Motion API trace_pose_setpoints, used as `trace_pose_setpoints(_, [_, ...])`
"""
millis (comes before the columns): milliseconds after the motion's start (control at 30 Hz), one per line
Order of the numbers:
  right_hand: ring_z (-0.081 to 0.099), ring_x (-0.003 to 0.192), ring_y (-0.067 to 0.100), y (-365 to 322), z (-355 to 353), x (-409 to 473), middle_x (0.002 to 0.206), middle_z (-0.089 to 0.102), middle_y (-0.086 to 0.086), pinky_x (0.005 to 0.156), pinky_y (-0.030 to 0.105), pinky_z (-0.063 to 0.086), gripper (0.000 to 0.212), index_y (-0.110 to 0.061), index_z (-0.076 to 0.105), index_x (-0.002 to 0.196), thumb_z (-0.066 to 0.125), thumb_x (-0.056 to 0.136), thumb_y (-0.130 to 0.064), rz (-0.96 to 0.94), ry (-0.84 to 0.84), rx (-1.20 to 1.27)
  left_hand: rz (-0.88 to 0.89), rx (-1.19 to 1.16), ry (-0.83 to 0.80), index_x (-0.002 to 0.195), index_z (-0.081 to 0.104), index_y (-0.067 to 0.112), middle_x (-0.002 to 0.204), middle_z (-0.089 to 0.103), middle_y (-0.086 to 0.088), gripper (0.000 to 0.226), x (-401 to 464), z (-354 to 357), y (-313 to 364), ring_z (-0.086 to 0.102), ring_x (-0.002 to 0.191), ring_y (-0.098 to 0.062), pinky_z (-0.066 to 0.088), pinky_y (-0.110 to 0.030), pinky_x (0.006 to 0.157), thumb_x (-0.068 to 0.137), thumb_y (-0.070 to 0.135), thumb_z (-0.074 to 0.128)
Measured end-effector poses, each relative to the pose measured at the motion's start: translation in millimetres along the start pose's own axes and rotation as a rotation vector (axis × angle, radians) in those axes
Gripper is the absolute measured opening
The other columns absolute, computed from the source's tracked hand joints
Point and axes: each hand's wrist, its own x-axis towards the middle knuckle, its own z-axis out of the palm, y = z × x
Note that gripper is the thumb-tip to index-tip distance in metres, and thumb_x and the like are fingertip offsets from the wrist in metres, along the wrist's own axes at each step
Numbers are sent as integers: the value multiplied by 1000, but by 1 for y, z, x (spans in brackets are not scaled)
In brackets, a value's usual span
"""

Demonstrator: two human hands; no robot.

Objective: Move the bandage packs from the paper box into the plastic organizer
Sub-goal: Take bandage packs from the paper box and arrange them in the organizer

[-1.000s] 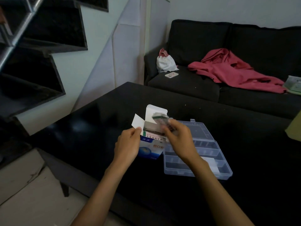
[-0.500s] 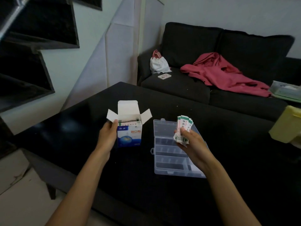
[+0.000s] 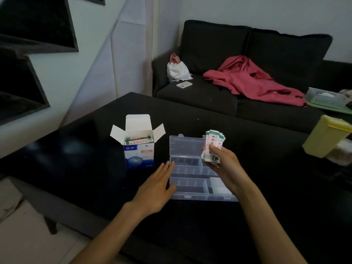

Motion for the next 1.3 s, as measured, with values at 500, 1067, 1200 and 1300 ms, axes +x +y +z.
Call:
trace_pose_setpoints(500, [66,83,10,0,2,-11,98,68,4,72,21,53,17,-16,63,106,56,92,-22,78,-309,-292,-134,-74,157,144,34,35,140,38,6,61,-30,-25,26,39,124,-9,39,-26,96,90,64,32])
trace_pose_setpoints(1067, [68,66,2,23,30,-3,74,70,-7,55,13,51,8,-19,70,85,62,88,-21,-129,-115,-383,-260,-1273,46,125,52,18,110,67,-9,27,11,-35,36,66,100,-19,55,-36,85,100,16,42])
trace_pose_setpoints(1200, [69,73,5,25,35,0,83,70,-6,59,14,53,12,-17,70,97,64,87,-18,-233,-54,-477,-283,-1151,173,127,53,15,110,68,-7,28,10,-37,33,67,96,-16,57,-30,78,99,18,44])
trace_pose_setpoints(1300, [69,76,6,25,36,-1,85,69,-7,59,15,54,14,-16,70,99,65,86,-20,-259,-36,-536,-297,-1120,223,127,53,16,114,67,-8,29,10,-37,34,67,99,-17,57,-31,79,98,17,47])
